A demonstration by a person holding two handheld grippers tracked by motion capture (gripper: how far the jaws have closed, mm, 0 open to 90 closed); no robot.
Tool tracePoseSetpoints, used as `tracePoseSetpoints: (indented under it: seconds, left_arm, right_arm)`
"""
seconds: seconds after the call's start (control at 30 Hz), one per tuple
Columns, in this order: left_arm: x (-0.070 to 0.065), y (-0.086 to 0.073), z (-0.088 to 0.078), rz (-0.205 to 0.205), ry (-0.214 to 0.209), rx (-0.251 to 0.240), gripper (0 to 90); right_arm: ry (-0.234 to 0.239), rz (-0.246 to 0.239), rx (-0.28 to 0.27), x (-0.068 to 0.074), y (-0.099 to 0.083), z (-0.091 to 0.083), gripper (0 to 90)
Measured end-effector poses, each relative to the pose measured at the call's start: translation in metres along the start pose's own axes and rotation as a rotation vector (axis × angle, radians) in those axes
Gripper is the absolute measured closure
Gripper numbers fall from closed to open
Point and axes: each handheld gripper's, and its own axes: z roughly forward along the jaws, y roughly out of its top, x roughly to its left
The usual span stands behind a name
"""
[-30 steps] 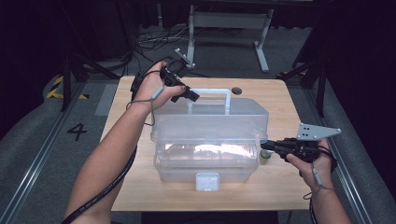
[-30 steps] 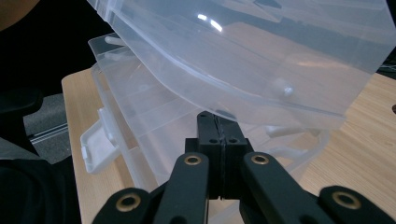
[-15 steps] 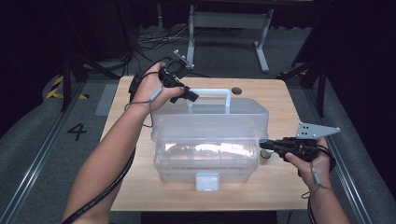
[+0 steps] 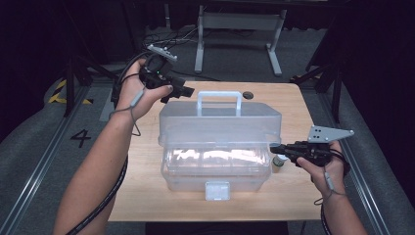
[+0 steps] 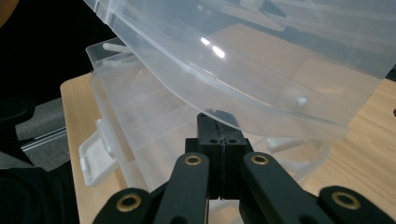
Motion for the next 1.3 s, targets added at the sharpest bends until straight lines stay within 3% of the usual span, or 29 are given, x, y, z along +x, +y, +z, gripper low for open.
tracePoseSetpoints:
  seconds: [0.07,0.17,0.2,0.43,0.57,0.8,1.3]
  left_arm:
    - [-0.004,-0.003,-0.011,0.01,0.016,-0.038,64.4]
    - [-0.011,-0.009,-0.026,0.015,0.021,-0.084,87.1]
    - [-0.012,-0.01,-0.028,0.014,0.024,-0.088,89.5]
    - [-0.029,-0.023,-0.042,0.012,0.003,-0.064,90.0]
    - [-0.037,-0.03,-0.048,0.016,0.003,-0.075,90.0]
    - [-0.043,-0.04,-0.053,0.019,-0.002,-0.078,90.0]
    - [-0.049,-0.069,-0.043,-0.001,-0.002,-0.087,89.9]
  right_arm:
    - [0.0,0.0,-0.004,-0.001,0.002,0.0,90.0]
    - [-0.005,-0.002,-0.01,-0.002,0.005,0.001,90.0]
    - [-0.007,-0.002,-0.011,-0.002,0.006,0.002,90.0]
    - [-0.013,0.01,-0.043,-0.007,0.014,0.004,90.0]
    - [-0.03,0.016,-0.057,-0.01,0.019,0.004,90.0]
    - [-0.048,0.017,-0.077,-0.016,0.028,0.006,90.0]
    - [-0.104,0.049,-0.13,-0.026,0.043,0.012,90.0]
